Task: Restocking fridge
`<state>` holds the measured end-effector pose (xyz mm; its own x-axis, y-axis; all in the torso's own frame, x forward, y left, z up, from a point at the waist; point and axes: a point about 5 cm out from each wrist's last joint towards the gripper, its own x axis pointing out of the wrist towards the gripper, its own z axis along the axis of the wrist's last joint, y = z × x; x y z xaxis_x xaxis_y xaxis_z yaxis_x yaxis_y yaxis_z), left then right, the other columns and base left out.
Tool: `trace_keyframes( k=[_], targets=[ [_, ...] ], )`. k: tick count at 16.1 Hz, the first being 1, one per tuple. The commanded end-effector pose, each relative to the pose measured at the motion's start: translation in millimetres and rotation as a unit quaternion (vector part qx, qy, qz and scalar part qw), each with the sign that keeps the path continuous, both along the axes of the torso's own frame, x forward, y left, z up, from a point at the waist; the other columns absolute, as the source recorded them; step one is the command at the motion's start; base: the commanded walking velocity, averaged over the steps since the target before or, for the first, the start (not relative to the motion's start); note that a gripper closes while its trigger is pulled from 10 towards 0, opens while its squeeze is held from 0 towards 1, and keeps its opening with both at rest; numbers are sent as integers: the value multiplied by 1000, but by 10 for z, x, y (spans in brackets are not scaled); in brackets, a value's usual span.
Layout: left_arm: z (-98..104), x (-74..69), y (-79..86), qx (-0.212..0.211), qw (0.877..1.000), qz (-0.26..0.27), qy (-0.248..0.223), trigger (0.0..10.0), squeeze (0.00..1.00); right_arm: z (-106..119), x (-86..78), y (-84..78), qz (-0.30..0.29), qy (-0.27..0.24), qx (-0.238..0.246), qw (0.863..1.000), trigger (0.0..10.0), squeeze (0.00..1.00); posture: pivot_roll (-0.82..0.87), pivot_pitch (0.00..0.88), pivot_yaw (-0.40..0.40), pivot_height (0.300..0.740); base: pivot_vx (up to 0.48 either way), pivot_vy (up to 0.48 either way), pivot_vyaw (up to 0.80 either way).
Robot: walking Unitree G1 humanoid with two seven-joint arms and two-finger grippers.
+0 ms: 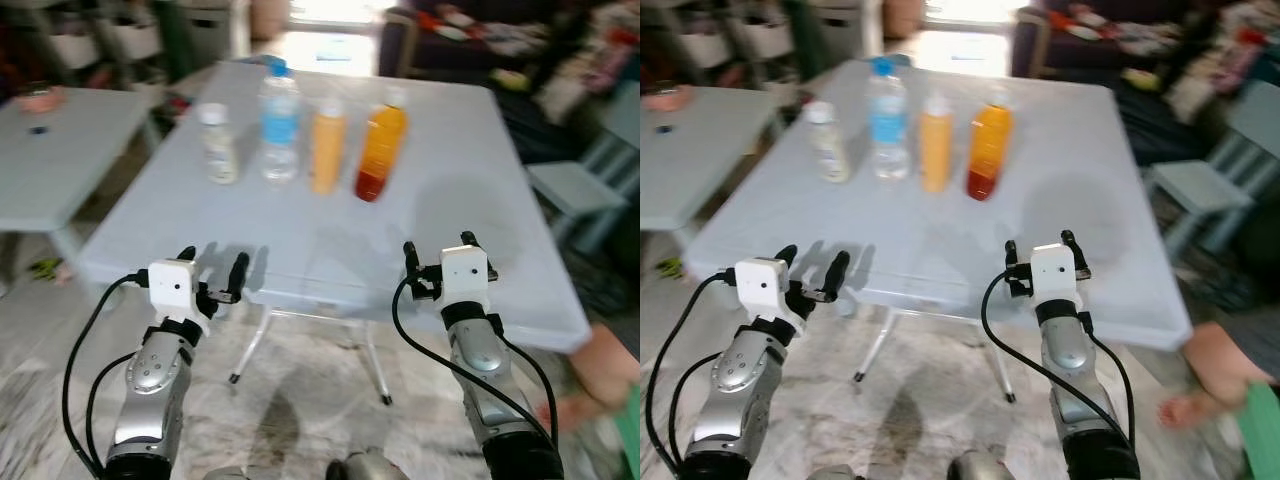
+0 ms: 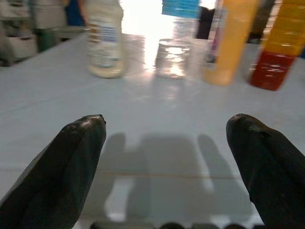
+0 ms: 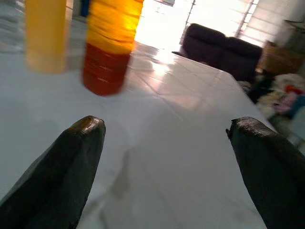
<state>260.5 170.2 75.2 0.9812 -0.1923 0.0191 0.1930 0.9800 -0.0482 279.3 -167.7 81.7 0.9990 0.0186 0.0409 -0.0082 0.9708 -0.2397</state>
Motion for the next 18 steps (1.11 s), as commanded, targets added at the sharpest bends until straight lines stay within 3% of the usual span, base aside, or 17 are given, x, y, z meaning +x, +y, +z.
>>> trace_keyframes(
  k=[1,7,14,16,18],
  targets=[
    [17,-5,14,0,1000,-1,0,10000,0,96,54,-8,0,-20,-2,1000,10000,0,30,24,-39,740,0,0,-531],
    [58,38,0,0,1000,-2,-3,10000,0,357,244,-57,16,-60,-22,998,10000,0,32,31,-31,740,0,0,-154],
    [70,33,10,4,1000,-5,-4,10000,0,919,546,-77,59,-133,-51,988,10000,0,47,38,-21,740,0,0,0],
    [81,33,21,7,1000,-6,-7,10000,0,952,565,-86,59,-138,-48,988,10000,0,55,36,-19,740,292,0,0],
    [91,24,112,11,1000,2,-6,10000,0,941,444,-59,55,-148,-20,987,10000,0,52,26,-22,740,343,0,0]
  ],
)
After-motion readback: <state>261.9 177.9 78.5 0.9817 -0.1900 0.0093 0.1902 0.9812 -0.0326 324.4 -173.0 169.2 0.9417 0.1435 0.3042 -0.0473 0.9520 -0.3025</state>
